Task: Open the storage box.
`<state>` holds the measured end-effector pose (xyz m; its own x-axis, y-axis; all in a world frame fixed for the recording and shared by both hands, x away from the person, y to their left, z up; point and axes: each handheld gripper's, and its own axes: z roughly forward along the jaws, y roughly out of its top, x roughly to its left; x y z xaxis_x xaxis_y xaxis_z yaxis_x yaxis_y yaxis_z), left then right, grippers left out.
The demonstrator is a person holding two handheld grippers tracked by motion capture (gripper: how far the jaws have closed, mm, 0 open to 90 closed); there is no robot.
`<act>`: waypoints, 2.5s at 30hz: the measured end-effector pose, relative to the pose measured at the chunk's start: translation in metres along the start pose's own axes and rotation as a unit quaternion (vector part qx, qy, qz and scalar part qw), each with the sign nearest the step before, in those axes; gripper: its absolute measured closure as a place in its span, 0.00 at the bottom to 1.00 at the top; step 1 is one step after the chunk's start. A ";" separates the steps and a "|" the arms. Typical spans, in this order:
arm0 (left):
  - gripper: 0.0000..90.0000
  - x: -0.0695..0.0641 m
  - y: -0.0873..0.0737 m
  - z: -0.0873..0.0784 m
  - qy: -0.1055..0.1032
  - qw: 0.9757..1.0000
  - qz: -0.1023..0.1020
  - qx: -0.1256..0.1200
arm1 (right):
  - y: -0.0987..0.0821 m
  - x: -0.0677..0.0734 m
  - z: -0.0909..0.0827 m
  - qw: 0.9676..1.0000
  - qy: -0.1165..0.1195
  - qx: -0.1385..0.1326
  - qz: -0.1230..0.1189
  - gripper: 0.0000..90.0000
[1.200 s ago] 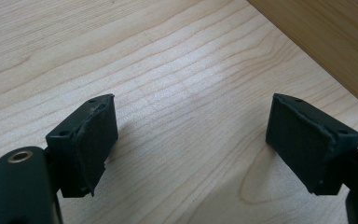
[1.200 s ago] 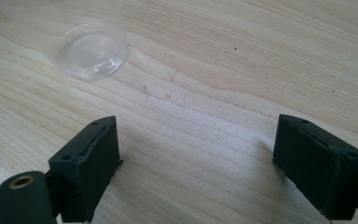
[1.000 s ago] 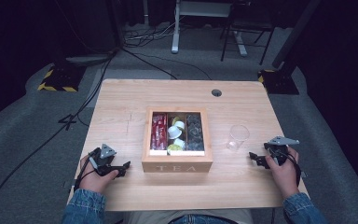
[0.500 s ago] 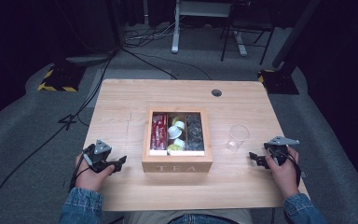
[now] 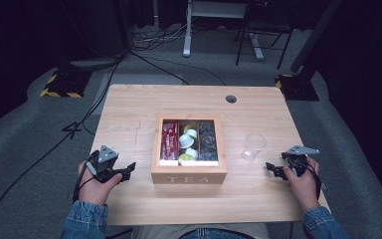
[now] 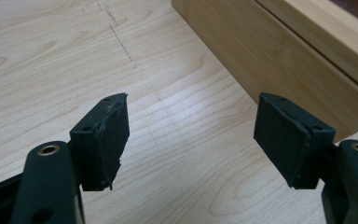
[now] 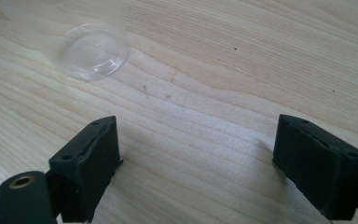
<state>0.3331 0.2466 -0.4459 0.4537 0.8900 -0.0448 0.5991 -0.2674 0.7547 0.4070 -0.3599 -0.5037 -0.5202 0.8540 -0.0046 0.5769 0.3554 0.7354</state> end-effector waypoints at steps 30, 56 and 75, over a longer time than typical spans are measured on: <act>0.30 -0.073 0.022 -0.012 -0.077 0.995 0.047 -0.047 | 0.000 0.000 0.000 1.000 0.000 0.000 0.000 0.16; 0.34 -0.084 0.005 0.020 -0.076 0.997 0.035 0.003 | 0.000 0.000 0.000 1.000 0.000 0.000 0.000 0.16; 0.41 -0.083 0.006 0.019 -0.071 0.996 0.045 0.015 | 0.000 0.000 0.000 1.000 0.000 0.000 0.000 0.16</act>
<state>0.3119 0.1644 -0.4503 0.5931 0.8019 -0.0719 0.5709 -0.3559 0.7399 0.4071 -0.3599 -0.5037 -0.5203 0.8540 -0.0046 0.5769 0.3554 0.7355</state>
